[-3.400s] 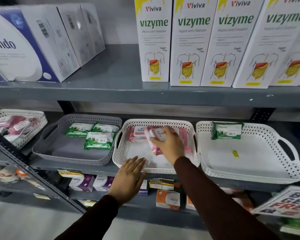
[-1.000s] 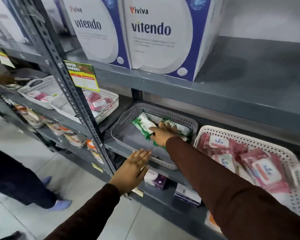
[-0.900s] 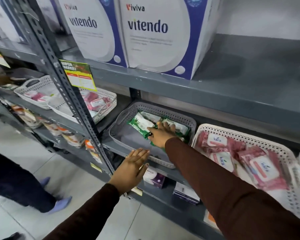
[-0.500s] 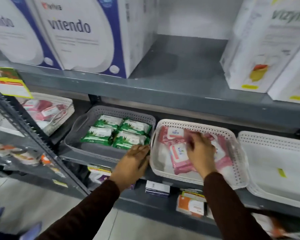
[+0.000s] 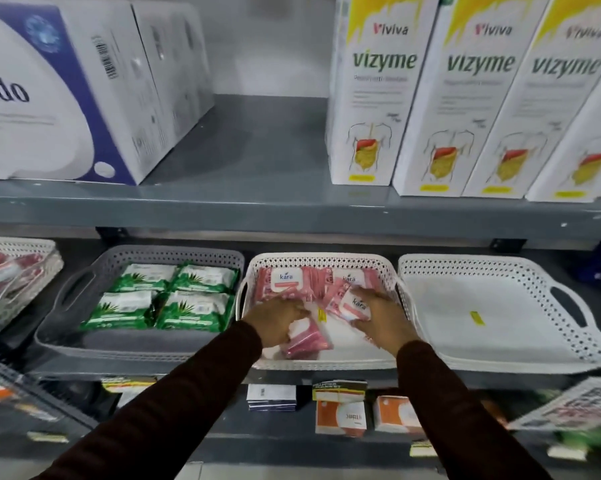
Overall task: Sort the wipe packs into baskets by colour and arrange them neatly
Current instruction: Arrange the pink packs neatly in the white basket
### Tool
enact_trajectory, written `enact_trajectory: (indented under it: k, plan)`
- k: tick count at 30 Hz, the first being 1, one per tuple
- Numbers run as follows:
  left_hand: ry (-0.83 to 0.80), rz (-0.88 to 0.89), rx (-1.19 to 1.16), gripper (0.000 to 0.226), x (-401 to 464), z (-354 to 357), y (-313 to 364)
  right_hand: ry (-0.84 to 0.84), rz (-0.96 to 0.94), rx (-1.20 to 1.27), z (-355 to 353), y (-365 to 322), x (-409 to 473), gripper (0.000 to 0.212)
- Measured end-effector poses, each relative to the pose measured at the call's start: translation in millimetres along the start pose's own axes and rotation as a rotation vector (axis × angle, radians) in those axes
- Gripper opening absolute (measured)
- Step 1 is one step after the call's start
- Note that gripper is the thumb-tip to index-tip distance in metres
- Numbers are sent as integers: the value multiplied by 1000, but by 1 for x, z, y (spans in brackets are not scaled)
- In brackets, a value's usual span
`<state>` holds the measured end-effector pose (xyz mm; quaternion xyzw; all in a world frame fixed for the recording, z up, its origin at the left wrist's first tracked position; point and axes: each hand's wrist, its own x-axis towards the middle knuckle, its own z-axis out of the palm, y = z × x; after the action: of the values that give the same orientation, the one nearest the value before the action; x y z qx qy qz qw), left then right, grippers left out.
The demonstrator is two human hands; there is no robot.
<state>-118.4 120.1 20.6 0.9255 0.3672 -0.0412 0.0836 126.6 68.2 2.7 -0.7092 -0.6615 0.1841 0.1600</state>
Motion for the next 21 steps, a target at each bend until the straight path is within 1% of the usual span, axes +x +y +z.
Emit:
enact_trajectory:
  k: [3, 5, 8, 11, 13, 15, 16, 17, 18, 19, 21]
  plan:
    - [-23, -50, 34, 61, -1, 4, -3, -142, -15, -46, -1, 5, -3, 64]
    - [-45, -88, 48, 60, -2, 5, -5, -176, -21, -68, 1, 6, -2, 62]
    - [-91, -171, 148, 63, -3, 5, 2, -168, -28, -48, 4, 11, 2, 67]
    - [-103, -197, 246, 67, -1, 3, 18, -101, -49, -35, 8, 14, 4, 68]
    - [-25, -129, 177, 61, 2, 4, 28, -53, -48, -59, 10, 9, 1, 67]
    - [77, -23, -16, 45, 4, 5, 39, -19, 16, -15, 16, 8, -2, 69]
    - [93, -1, -155, 38, 5, 6, 46, 8, 71, 28, 18, 11, -3, 71]
    - [78, -1, -262, 36, 6, 5, 55, 38, 136, 77, 20, 14, -2, 69]
    - [63, -8, -319, 36, 9, 6, 63, 62, 184, 97, 21, 16, -3, 63]
    - [65, -7, -322, 35, 12, 7, 71, 74, 209, 95, 21, 18, -3, 54]
    - [81, 5, -182, 37, 21, 13, 79, 72, 214, 91, 21, 16, -6, 38]
